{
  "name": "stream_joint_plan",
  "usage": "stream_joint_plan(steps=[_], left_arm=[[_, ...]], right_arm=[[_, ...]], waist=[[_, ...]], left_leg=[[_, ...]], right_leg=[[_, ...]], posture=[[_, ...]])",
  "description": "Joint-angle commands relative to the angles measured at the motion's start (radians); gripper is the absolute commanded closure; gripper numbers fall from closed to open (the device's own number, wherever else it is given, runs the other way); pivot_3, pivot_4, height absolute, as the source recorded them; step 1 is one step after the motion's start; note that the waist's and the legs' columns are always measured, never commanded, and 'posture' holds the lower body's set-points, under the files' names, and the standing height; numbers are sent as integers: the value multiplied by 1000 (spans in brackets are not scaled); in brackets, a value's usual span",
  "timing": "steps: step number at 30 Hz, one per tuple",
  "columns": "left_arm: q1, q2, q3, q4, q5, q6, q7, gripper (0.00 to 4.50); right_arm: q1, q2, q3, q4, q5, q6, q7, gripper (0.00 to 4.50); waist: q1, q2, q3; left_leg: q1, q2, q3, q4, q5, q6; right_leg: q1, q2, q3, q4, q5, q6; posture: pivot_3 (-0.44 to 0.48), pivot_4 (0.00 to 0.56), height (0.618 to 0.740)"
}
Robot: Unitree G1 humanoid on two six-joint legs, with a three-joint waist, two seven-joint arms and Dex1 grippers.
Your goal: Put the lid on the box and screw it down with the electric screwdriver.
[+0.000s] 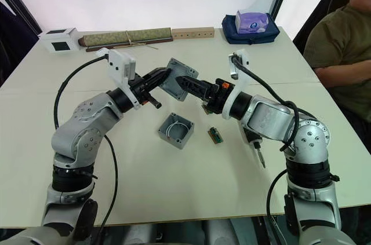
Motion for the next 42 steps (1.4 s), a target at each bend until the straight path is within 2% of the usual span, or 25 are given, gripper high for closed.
stream_joint_plan(steps=[1,6,7,11,13,16,17,20,22,24,27,28,29,33,35,38,42], left_arm=[[-8,6,0,-36,-8,-28,4,4500],[-12,3,2,-27,-8,-36,15,4500],[-12,3,2,-27,-8,-38,17,4500],[-7,9,3,-36,-22,-15,18,4500],[2,32,13,-46,-55,19,-9,3831],[3,123,45,-45,-95,49,-80,2898],[2,154,56,-40,-108,53,-104,2402],[-3,286,117,-10,-203,102,-245,1241],[2,345,127,-2,-250,129,-305,523],[5,383,129,5,-281,148,-346,24],[49,587,115,57,-293,166,-588,24],[65,650,94,78,-279,143,-670,24],[73,685,78,93,-268,122,-718,24],[48,713,38,169,-225,57,-777,24],[35,714,26,195,-211,40,-797,24],[22,719,3,229,-183,11,-828,24],[9,719,-10,260,-162,-7,-862,24]], right_arm=[[-27,-7,3,-12,24,-17,6,2171],[-36,-8,21,-12,10,-11,12,4122],[-37,-9,23,-13,10,-11,12,4333],[-44,-25,30,-34,-24,-5,34,4331],[-59,-49,31,-68,-106,-5,89,4331],[-79,-102,43,-126,-284,-25,211,4331],[-83,-127,57,-143,-348,-27,251,4331],[-71,-234,158,-212,-652,-97,421,4331],[-55,-258,193,-225,-771,-150,486,4331],[-43,-254,206,-222,-849,-187,532,4331],[35,-392,395,-222,-1377,-563,671,4331],[63,-429,450,-204,-1549,-690,676,4331],[82,-440,474,-183,-1650,-770,674,4331],[142,-444,512,-104,-2011,-1047,605,4331],[171,-424,515,-89,-2153,-1120,564,4331],[228,-367,517,-99,-2337,-1153,505,4331],[285,-291,502,-104,-2467,-1177,486,4331]], waist=[[0,0,0],[0,0,0],[0,0,0],[0,0,0],[0,0,0],[-3,1,1],[-4,1,1],[-3,1,1],[-3,1,1],[-2,1,1],[-2,1,1],[-1,1,1],[-1,1,1],[1,1,1],[0,1,1],[-1,0,0],[-2,0,0]], left_leg=[[0,0,0,0,0,0],[0,0,0,0,0,0],[0,0,0,0,0,0],[-1,0,0,0,0,0],[-1,0,0,0,0,0],[-3,0,0,0,0,0],[-4,0,0,0,0,0],[-5,1,-1,-1,0,0],[-8,1,-1,-1,0,0],[-10,0,-1,-1,0,0],[-13,0,-1,0,0,0],[-14,0,0,-1,0,0],[-14,0,1,-1,0,0],[-14,0,2,-2,0,0],[-14,0,2,-1,0,-1],[-14,0,2,-1,1,-1],[-14,0,2,-1,1,-1]], right_leg=[[0,0,0,0,0,0],[0,0,0,0,0,0],[0,0,0,0,0,0],[-1,0,0,0,0,0],[-1,0,0,0,0,0],[-3,0,0,0,0,0],[-4,1,0,0,0,0],[-5,1,-1,0,0,0],[-9,1,-2,0,0,0],[-11,1,-2,0,0,0],[-14,0,-2,-1,0,0],[-15,0,-2,-1,0,0],[-16,0,-2,-1,0,0],[-17,-1,-2,-2,0,0],[-17,-1,-1,-2,0,0],[-17,0,-1,-1,0,0],[-17,0,0,1,0,0]], posture=[[0,150,740],[0,150,740],[0,150,740],[0,150,740],[0,150,740],[0,150,740],[0,150,740],[0,150,740],[0,150,740],[0,150,740],[0,150,740],[0,150,740],[0,150,740],[0,150,740],[0,150,740],[0,150,740],[0,150,740]])
